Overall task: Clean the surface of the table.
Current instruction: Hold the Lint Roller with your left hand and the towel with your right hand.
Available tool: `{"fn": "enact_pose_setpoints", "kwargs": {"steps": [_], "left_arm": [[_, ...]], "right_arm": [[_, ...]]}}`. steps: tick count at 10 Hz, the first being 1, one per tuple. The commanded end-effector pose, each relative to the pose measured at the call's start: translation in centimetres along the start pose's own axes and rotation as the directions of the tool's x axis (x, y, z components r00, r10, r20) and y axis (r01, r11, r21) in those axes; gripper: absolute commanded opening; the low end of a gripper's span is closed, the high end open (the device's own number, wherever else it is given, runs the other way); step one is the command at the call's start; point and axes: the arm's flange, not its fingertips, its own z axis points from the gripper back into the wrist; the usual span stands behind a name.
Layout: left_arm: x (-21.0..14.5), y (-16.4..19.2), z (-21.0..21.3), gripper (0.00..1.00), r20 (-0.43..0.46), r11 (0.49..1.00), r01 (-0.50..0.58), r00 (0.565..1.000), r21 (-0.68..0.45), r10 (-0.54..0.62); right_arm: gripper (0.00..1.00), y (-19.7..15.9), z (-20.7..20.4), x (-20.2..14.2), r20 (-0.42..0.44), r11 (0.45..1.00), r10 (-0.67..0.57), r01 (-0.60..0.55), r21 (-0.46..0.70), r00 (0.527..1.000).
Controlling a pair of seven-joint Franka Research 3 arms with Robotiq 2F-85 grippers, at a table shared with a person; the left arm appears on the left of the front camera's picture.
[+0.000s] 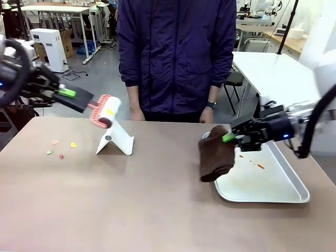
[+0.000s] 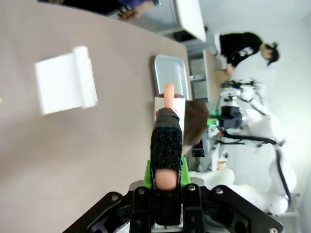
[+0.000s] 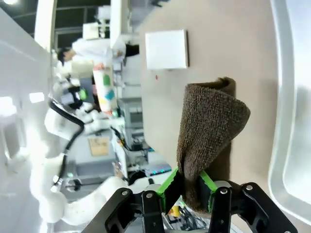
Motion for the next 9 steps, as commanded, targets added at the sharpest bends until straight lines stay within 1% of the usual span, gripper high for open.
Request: {"fn": "enact_pose_setpoints", "kwargs": {"steps": [1,2,3,4,5,6,7,8,9], "left_arm": [[0.8,2.1,6.8,0.00,-0.060,0.994,0.043,0.997,-0.104,-0.049],[-0.8,4.8,9.9,0.00,-0.039,0.992,0.021,0.999,-0.122,-0.026],[-2.2,7.2,12.3,0.00,0.007,0.987,0.010,1.000,-0.162,-0.009],[-3.6,9.4,13.9,0.00,0.037,0.983,-0.006,0.999,-0.184,0.013],[-4.2,11.5,15.0,0.00,0.047,0.982,-0.039,0.998,-0.187,0.049],[-4.1,13.3,15.7,0.00,0.031,0.980,-0.034,0.999,-0.194,0.040],[-4.7,15.5,15.9,0.00,0.031,0.976,-0.083,0.995,-0.203,0.091],[-5.7,17.5,16.3,0.00,0.072,0.961,-0.118,0.988,-0.248,0.140],[-6.3,18.8,17.0,0.00,0.113,0.954,-0.105,0.983,-0.282,0.142]], "right_arm": [[0.03,-1.6,4.0,-2.7,0.092,0.993,-0.112,0.108,0.045,0.989],[0.03,-3.4,6.5,-3.8,0.107,0.991,-0.095,0.084,0.103,0.990],[0.03,-5.1,8.8,-4.3,0.104,0.985,-0.101,0.085,0.153,0.989],[0.03,-6.6,11.0,-4.5,0.105,0.976,-0.140,0.119,0.181,0.985],[0.03,-7.8,12.8,-4.8,0.118,0.969,-0.161,0.134,0.205,0.980],[0.03,-8.9,14.2,-5.4,0.113,0.961,-0.134,0.102,0.257,0.984],[0.03,-10.3,15.5,-5.9,0.103,0.954,-0.117,0.083,0.289,0.988],[0.03,-11.6,16.2,-6.2,0.115,0.947,-0.118,0.077,0.312,0.986],[0.03,-12.9,16.6,-6.7,0.162,0.937,-0.087,0.026,0.348,0.983]]}}
